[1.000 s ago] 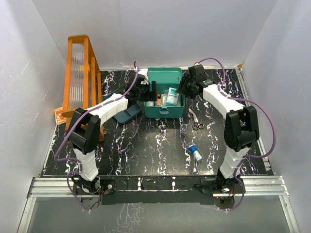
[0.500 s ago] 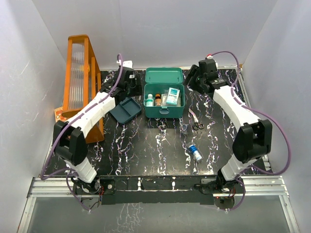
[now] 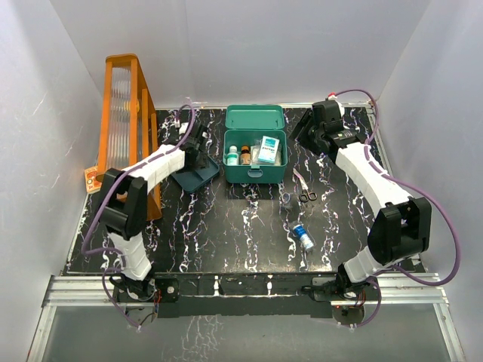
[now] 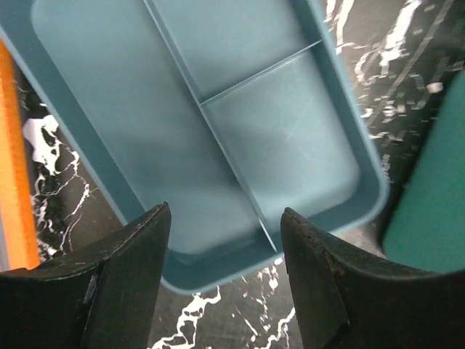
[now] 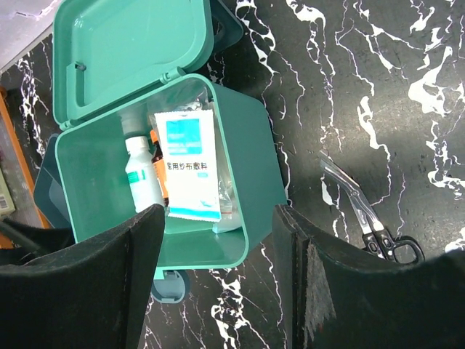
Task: Organize the medicine kit
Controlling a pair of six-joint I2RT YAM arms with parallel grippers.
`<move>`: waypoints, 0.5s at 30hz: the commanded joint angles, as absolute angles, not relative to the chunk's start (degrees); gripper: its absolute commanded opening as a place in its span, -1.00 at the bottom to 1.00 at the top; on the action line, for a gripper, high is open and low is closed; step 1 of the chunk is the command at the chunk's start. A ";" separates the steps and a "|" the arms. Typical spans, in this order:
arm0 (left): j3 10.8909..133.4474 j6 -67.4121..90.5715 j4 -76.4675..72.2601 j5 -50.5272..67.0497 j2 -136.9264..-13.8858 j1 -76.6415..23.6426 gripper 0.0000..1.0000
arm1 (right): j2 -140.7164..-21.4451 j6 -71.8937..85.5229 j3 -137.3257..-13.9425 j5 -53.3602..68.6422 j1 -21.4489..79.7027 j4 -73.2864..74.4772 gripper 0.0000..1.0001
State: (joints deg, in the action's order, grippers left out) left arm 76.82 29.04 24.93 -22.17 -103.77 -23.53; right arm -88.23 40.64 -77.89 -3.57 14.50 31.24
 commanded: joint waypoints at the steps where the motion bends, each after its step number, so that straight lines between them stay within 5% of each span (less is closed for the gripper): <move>1: 76.68 29.49 24.74 -18.24 -107.33 -21.82 0.19 | -86.58 40.51 -78.38 -5.34 14.33 29.63 0.16; 15: 74.80 27.60 25.54 -16.16 -109.54 -21.53 -0.28 | -85.98 39.93 -76.79 -4.83 14.13 29.95 0.17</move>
State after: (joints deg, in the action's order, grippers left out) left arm 76.75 28.47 23.97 -17.34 -112.40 -21.54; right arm -88.05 40.58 -76.71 -4.36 14.48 31.59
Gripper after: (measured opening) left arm 0.374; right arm 0.587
